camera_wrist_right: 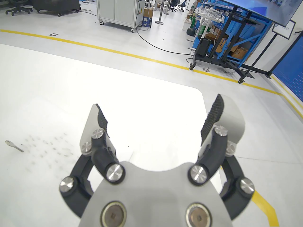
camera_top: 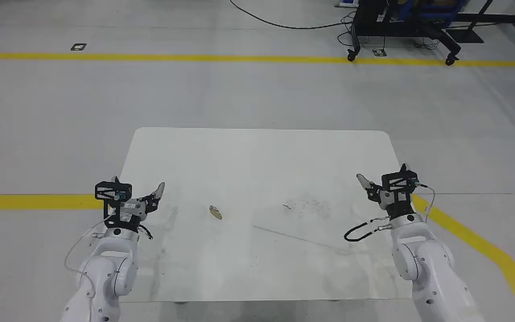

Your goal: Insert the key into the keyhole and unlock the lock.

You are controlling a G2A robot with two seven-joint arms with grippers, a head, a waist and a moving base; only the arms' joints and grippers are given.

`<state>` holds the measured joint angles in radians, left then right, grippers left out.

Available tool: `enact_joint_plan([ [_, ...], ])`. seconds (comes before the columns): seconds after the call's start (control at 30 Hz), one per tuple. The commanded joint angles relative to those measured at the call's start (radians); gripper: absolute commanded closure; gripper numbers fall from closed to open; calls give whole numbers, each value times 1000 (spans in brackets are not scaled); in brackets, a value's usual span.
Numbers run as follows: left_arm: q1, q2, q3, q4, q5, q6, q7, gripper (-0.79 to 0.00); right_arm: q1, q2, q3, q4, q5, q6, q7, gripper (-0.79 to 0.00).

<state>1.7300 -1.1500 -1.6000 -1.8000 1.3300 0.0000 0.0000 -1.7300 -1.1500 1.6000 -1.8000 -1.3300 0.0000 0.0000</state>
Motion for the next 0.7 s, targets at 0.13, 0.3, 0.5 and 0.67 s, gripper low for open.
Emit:
enact_joint_plan([
  [0.13, 0, 0, 0, 0, 0, 0, 0, -785, 0, 0, 0, 0, 0, 0, 0, -785],
  [0.3, 0, 0, 0, 0, 0, 0, 0, -785, 59, -8, -118, 26, -15, -88, 46, -785],
  [0.5, 0, 0, 0, 0, 0, 0, 0, -785, 160, -22, -260, 79, -77, -141, 109, -785],
  [0.67, 0, 0, 0, 0, 0, 0, 0, -785, 160, -22, -260, 79, -77, -141, 109, -785],
])
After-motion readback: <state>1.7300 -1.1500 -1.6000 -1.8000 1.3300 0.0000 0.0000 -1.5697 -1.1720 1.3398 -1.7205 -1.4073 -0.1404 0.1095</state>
